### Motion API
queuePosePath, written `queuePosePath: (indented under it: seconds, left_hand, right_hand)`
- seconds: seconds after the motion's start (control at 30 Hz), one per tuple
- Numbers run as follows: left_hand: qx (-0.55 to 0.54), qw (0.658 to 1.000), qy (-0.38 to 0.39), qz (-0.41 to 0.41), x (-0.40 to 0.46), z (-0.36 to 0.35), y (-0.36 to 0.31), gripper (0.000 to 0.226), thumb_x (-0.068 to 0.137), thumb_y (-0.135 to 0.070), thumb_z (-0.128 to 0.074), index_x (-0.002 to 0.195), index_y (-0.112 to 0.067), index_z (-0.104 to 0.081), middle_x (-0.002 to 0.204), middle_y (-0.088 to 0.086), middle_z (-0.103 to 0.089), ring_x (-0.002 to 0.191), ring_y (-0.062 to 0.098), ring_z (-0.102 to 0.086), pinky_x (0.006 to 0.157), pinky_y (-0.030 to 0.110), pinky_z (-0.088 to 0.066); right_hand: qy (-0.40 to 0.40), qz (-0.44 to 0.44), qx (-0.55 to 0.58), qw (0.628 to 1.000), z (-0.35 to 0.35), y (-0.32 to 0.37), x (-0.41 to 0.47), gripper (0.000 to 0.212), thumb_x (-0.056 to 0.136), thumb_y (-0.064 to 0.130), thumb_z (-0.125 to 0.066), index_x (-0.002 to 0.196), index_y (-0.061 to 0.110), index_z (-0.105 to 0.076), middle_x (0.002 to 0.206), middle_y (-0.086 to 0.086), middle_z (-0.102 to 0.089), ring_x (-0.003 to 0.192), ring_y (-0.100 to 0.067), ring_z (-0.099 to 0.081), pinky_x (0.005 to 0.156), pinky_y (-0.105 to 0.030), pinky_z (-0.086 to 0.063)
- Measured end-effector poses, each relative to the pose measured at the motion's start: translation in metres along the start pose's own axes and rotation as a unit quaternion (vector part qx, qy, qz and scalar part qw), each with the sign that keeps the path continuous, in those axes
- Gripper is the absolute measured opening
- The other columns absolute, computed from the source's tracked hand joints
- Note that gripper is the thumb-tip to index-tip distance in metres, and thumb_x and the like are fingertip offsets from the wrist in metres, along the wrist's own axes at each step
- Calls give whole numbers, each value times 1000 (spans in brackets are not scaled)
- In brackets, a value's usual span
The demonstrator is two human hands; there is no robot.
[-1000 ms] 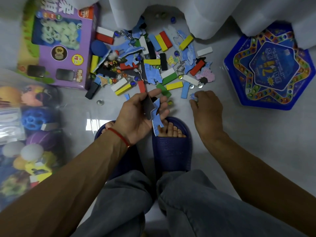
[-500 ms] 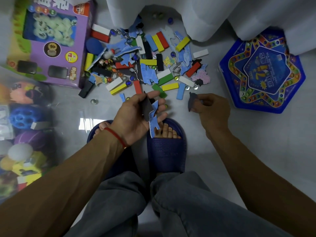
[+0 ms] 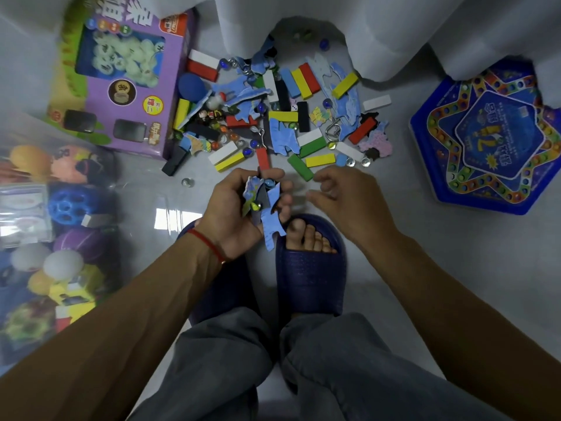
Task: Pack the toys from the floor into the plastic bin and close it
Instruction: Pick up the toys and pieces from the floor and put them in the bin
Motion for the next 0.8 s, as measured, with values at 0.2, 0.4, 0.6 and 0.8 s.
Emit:
queuePosePath:
  seconds: [0.2, 0.4, 0.6, 0.8]
  left_hand:
    - [-11, 1000, -6, 3, -6, 2, 0, 45, 99, -32, -36, 101, -4, -71, 102, 16, -66, 82, 29, -61, 69, 33, -59]
    - [-42, 997, 56, 29, -18, -4, 2, 52, 101, -36, -33, 130, 2, -53, 124, 19, -65, 104, 33, -66, 86, 42, -56]
    - [-117, 991, 62, -20, -56, -7, -19, 57, 103, -34, -28, 99, -1, -74, 101, 18, -70, 80, 32, -71, 69, 39, -58]
    - [-182, 963, 35, -194, -167, -12, -76, 29, 74, -21, -63, 92, -3, -76, 99, 15, -71, 81, 28, -69, 74, 33, -60]
  right_hand:
    - [-16, -5, 20, 1000, -23, 3, -5, 15, 87, 10, -71, 99, 19, -69, 96, 4, -59, 77, -7, -58, 76, -33, -56]
    - [28, 99, 123, 987, 5, 73, -27, 16, 87, 29, -75, 103, 27, -74, 93, 12, -69, 75, -3, -65, 63, -21, -57]
    - [-31, 87, 247, 965, 25, 96, -26, 14, 98, 19, -61, 95, 26, -73, 76, 9, -72, 65, -7, -70, 57, -18, -53]
    - [-35, 20, 276, 960, 38, 100, -25, 17, 100, 22, -56, 92, 27, -70, 85, 2, -74, 74, -17, -68, 64, -31, -57]
Point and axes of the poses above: each hand's wrist, its own x-axis towards the middle knuckle, its own z-axis out of the back of the hand, y = z × x, the point moved 2 cm from there along x, towards the middle knuckle
